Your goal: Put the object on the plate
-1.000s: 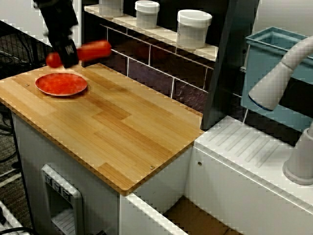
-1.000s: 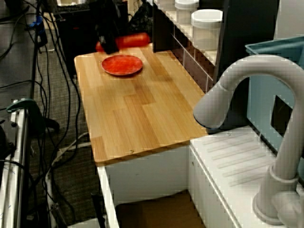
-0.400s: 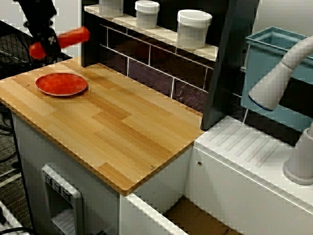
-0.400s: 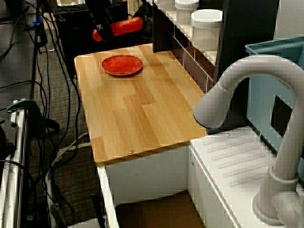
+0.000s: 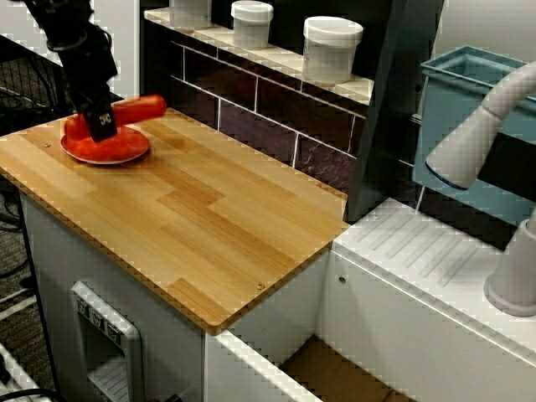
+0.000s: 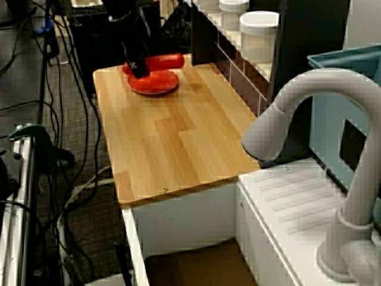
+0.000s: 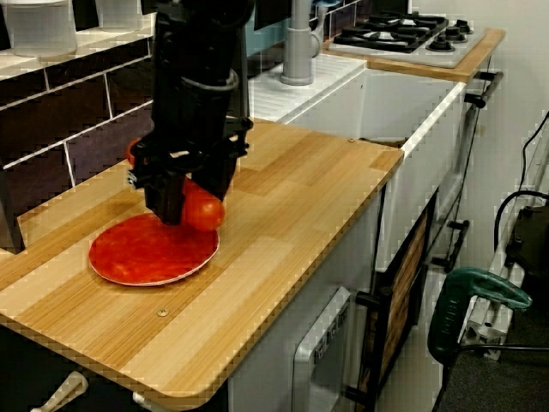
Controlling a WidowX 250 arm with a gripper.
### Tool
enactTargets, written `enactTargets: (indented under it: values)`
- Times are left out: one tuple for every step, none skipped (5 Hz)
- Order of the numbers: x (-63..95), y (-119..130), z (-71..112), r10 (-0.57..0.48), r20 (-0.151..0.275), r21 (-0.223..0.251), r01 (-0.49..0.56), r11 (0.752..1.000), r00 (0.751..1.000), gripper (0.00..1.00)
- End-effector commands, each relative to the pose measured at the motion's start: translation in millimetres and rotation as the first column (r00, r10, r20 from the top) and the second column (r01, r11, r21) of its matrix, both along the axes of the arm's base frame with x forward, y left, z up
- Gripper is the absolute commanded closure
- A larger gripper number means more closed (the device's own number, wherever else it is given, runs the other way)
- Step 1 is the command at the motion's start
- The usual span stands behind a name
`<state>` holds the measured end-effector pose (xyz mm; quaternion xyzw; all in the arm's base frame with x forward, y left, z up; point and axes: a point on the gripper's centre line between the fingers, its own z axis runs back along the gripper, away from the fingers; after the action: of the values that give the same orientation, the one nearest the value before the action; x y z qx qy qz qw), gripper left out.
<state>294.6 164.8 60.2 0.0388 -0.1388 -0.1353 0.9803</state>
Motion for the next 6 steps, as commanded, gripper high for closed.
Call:
enactTargets:
  values:
    - [-8.2, 10, 4.0, -0.005, 0.006, 0.012, 0.005, 1.0, 1.0, 1.0]
    - [-12.3, 15, 4.9, -0.006, 0.004, 0.01, 0.006, 1.0, 1.0, 1.0]
    - [-13.6, 23, 1.1, 0.002, -0.008, 0.01, -0.002, 1.0, 1.0, 1.0]
    - [-15.0, 28, -4.3, 0.009, -0.024, 0.009, -0.009, 1.0, 1.0, 1.0]
    - [-16.7, 29, -9.5, 0.016, -0.037, 0.027, -0.015, 1.0, 0.999, 1.0]
    - [-16.5, 30, -10.1, 0.019, -0.049, 0.03, -0.018, 0.999, 0.999, 0.0]
